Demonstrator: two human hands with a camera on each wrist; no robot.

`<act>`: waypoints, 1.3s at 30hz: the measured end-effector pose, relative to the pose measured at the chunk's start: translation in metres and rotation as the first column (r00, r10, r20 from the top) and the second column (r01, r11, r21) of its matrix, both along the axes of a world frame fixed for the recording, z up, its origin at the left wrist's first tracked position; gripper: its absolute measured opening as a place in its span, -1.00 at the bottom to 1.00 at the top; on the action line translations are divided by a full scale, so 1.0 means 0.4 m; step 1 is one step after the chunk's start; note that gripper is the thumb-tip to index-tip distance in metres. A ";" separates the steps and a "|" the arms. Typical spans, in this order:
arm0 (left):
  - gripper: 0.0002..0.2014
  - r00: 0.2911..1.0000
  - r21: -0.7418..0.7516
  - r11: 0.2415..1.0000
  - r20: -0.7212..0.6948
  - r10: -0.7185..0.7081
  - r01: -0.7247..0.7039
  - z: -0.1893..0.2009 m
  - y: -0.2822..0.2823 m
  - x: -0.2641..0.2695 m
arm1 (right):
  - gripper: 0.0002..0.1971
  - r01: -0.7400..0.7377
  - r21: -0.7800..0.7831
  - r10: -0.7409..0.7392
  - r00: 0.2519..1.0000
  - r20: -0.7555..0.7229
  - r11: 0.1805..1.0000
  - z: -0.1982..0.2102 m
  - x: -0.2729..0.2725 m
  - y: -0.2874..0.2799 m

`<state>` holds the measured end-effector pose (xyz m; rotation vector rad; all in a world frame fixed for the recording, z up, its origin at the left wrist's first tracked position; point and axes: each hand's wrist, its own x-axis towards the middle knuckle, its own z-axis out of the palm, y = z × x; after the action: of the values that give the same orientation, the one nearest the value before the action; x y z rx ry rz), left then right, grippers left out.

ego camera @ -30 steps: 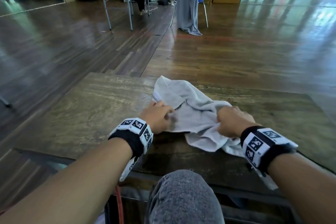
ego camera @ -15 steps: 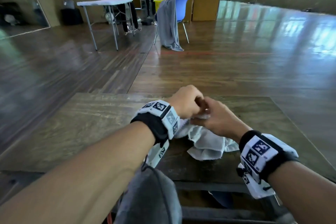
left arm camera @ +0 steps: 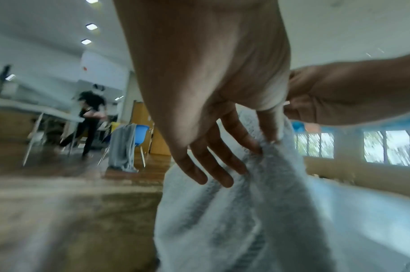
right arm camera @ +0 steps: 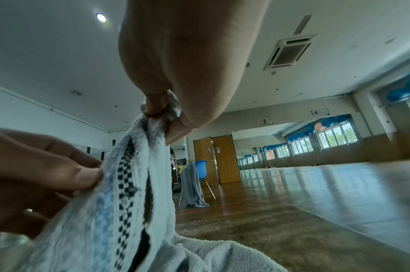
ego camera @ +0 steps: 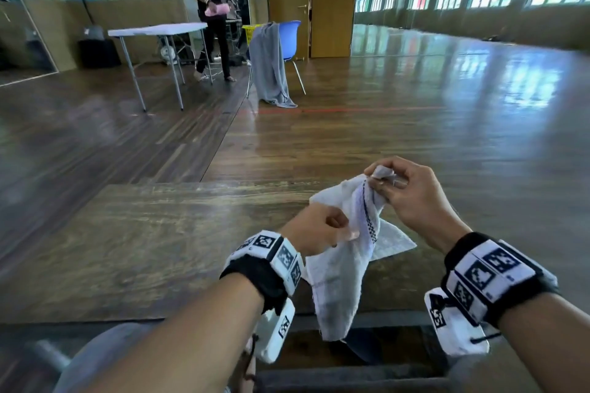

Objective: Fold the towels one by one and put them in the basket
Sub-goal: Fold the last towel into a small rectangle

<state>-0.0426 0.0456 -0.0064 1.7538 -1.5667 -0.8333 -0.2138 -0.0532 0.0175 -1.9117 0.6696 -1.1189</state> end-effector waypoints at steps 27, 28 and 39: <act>-0.77 0.881 -0.254 0.965 0.439 0.178 -0.069 0.273 0.021 0.053 | -0.93 0.241 -0.356 -0.346 0.899 -0.268 0.903 0.185 -0.042 0.039; -0.81 0.868 -0.266 0.958 0.445 0.221 -0.107 0.274 0.029 0.070 | -0.93 0.269 -0.376 -0.370 0.900 -0.230 0.887 0.190 -0.050 0.040; -0.65 0.876 -0.197 0.963 0.412 0.249 -0.181 0.248 0.039 0.162 | -0.79 0.385 -0.308 -0.455 0.867 -0.203 0.870 0.100 -0.133 -0.009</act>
<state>0.0223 0.0613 0.0926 2.0473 -1.6122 -0.2073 -0.2670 -0.0569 0.0577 -2.2312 1.1947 -1.2725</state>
